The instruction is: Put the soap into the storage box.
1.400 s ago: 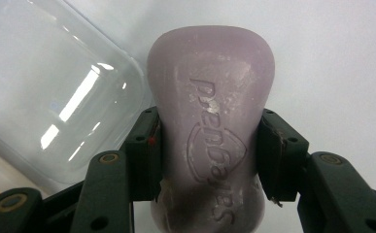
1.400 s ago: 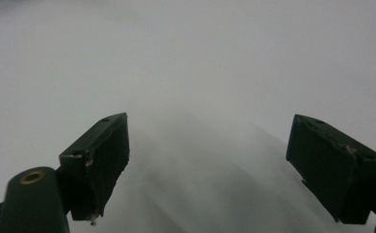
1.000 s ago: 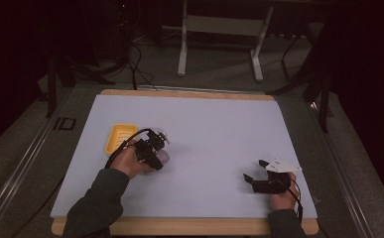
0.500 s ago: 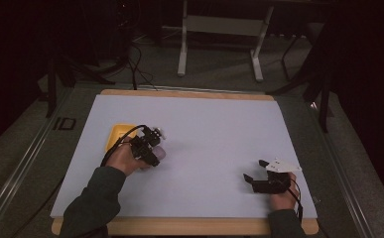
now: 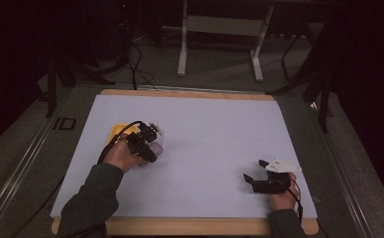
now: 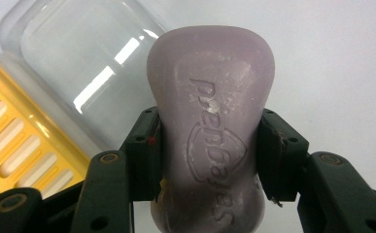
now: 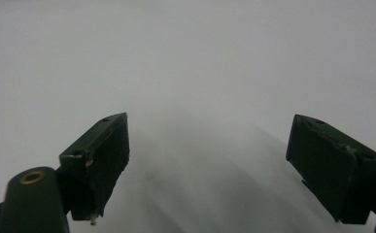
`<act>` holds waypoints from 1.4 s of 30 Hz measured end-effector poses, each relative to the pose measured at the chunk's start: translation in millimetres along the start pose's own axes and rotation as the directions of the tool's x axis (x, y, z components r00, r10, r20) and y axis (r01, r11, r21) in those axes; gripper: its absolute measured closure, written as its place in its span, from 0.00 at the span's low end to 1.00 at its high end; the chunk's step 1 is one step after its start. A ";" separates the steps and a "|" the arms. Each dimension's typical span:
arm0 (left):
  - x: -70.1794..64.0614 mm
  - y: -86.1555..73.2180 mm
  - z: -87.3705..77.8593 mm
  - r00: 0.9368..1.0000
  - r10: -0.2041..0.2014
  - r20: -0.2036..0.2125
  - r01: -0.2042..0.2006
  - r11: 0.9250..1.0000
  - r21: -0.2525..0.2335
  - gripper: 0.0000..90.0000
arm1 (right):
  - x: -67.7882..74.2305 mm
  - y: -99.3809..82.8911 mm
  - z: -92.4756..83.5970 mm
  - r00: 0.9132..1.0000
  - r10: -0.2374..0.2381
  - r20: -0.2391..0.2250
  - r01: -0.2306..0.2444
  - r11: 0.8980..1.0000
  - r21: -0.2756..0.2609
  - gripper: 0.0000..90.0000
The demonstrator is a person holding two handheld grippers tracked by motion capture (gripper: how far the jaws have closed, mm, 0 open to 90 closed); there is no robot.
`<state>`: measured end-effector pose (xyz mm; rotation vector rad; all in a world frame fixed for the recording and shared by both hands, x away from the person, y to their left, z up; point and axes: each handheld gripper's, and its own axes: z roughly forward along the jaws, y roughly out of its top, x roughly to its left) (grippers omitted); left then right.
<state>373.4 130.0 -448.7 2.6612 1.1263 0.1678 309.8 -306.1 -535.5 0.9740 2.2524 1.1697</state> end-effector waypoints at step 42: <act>27.1 -4.1 -13.4 0.992 -0.127 -0.028 0.125 0.991 -0.036 0.56 | 0.6 0.1 0.1 1.000 -0.005 0.002 0.005 1.000 0.002 0.17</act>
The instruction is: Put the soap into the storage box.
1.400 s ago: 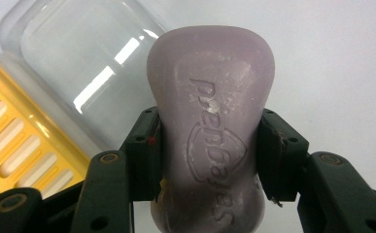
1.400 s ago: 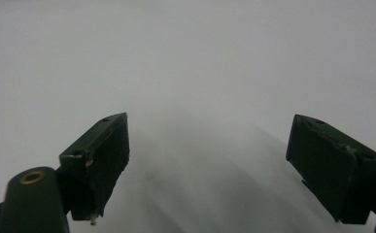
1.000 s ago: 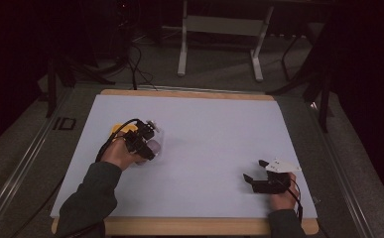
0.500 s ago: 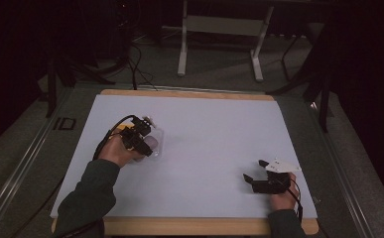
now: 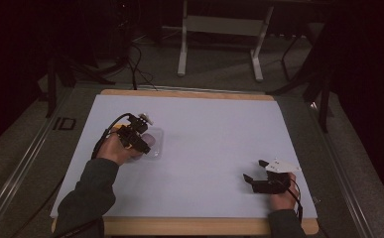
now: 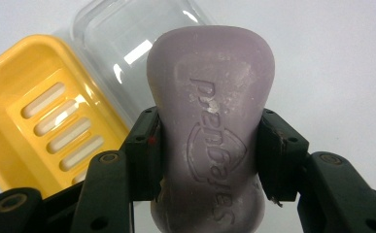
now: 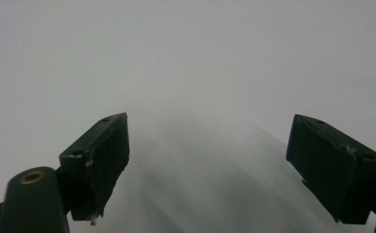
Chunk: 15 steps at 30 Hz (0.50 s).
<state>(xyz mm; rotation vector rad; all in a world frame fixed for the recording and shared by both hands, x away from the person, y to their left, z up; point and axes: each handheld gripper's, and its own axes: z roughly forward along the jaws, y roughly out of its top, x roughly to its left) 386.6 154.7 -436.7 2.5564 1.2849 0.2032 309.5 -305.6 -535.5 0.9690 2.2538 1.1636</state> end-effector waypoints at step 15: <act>11.5 -4.5 5.2 0.999 -0.052 0.004 0.052 0.999 0.016 0.56 | 0.3 0.0 0.1 1.000 -0.004 0.000 0.004 1.000 0.001 0.17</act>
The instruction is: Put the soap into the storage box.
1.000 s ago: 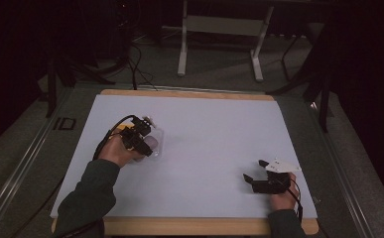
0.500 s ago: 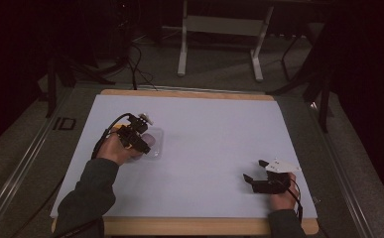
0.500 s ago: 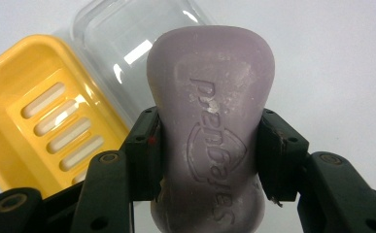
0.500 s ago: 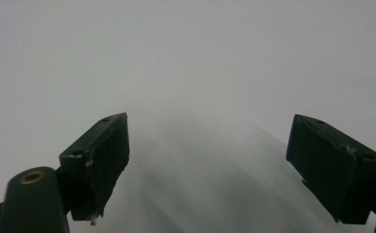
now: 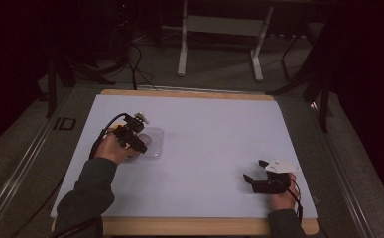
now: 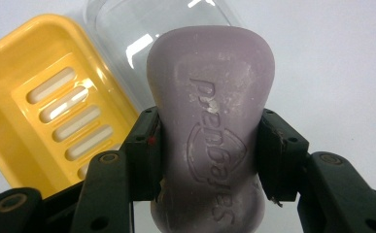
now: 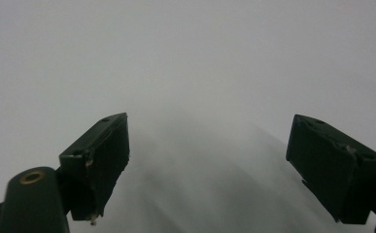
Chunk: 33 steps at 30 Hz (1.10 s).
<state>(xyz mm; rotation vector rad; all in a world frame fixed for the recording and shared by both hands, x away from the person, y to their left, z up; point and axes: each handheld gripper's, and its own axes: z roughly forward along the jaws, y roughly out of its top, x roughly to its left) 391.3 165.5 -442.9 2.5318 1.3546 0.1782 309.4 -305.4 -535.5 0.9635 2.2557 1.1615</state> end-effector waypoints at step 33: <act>23.1 -4.5 1.8 0.994 -0.104 -0.015 0.104 0.995 -0.003 0.56 | 1.2 0.2 0.2 1.000 -0.007 0.002 0.007 1.000 0.005 0.17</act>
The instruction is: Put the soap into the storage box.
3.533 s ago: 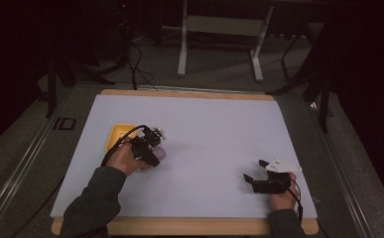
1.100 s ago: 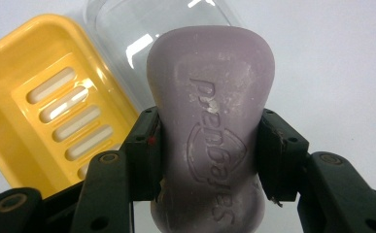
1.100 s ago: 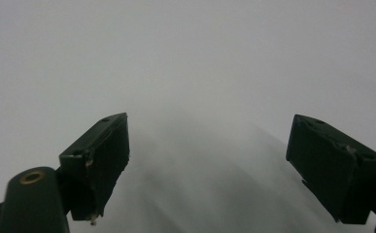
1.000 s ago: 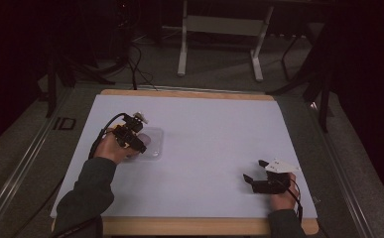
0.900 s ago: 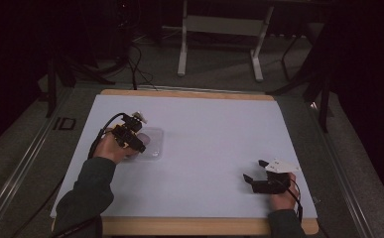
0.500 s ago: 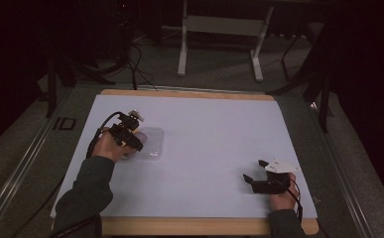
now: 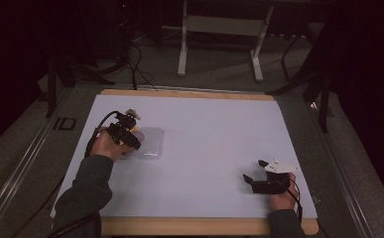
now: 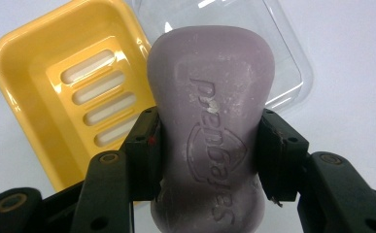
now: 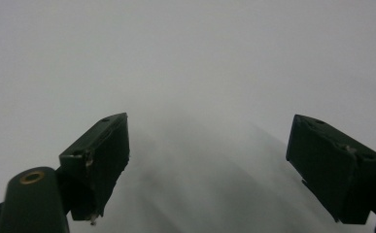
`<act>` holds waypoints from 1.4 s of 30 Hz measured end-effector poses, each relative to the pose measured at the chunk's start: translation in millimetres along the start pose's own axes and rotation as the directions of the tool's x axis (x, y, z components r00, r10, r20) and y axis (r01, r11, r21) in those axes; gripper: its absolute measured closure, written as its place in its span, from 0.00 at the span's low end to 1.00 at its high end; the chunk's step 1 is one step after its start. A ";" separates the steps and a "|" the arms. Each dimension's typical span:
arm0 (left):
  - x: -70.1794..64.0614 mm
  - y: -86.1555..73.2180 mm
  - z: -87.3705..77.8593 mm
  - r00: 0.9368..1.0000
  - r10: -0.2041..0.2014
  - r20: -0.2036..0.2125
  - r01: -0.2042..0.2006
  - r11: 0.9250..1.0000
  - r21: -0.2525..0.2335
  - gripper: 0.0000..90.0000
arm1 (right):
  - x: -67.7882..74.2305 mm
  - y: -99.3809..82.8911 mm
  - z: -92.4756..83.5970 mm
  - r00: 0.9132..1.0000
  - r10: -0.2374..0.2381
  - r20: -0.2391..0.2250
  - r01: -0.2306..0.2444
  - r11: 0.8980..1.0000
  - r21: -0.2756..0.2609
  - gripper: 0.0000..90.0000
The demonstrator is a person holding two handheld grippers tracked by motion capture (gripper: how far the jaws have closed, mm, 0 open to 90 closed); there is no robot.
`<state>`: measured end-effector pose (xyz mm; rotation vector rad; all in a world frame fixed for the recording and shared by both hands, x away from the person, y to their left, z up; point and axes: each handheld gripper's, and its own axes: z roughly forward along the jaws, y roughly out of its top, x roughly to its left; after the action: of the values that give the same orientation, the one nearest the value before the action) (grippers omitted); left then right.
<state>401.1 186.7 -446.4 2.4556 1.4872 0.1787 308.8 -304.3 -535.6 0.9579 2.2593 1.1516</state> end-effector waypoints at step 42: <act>28.6 -2.2 8.7 0.988 -0.154 -0.027 0.154 0.988 -0.011 0.56 | 0.5 0.1 0.5 1.000 -0.009 0.001 0.009 1.000 0.001 0.17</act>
<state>414.6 211.6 -456.2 2.3276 1.6762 0.1894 308.8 -303.6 -535.8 0.9472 2.2620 1.1456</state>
